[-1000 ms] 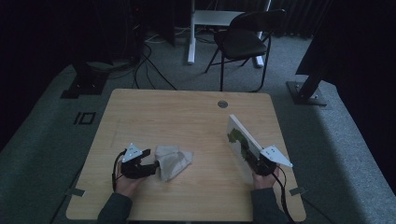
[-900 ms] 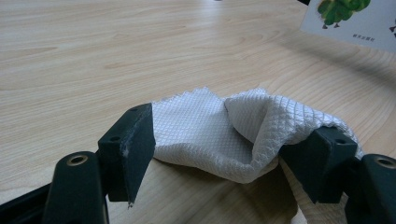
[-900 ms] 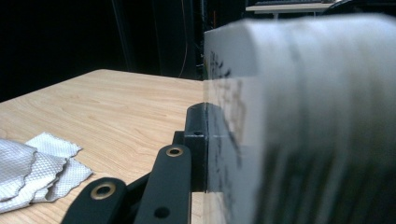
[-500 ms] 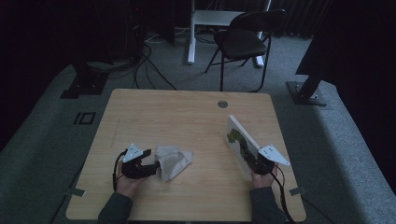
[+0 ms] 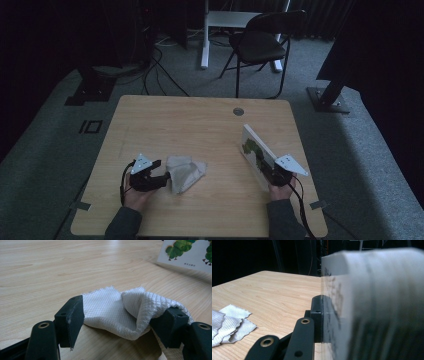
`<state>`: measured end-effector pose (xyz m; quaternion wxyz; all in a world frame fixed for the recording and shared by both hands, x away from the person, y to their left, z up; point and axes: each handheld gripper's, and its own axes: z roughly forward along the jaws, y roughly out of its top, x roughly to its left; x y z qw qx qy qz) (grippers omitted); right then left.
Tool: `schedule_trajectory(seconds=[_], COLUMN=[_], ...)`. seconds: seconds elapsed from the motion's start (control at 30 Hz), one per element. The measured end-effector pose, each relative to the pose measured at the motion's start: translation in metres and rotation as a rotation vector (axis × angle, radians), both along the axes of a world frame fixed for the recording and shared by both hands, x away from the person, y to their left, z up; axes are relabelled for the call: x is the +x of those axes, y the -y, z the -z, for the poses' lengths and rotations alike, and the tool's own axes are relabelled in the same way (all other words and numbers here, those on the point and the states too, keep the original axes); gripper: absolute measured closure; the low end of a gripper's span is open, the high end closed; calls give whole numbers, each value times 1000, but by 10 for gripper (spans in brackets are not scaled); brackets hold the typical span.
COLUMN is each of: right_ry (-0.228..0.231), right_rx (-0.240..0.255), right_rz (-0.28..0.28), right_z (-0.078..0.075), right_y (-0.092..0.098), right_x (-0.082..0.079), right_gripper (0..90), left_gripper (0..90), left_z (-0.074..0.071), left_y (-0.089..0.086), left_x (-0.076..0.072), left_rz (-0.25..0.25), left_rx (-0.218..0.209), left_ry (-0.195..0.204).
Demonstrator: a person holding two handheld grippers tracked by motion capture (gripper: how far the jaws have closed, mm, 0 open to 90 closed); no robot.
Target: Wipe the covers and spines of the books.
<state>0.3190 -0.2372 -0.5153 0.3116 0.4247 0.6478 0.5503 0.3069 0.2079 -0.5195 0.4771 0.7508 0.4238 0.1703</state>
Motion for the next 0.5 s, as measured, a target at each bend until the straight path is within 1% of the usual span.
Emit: schedule_trajectory(seconds=[0.5], right_ry=[-18], right_rx=[-12], right_rz=[-8], right_z=[4], right_y=[-1], right_x=[2], right_gripper=[775], left_gripper=[304], left_z=[1], left_y=[-1], left_x=[0], left_rz=[-5], left_rx=[1], left_ry=[0])
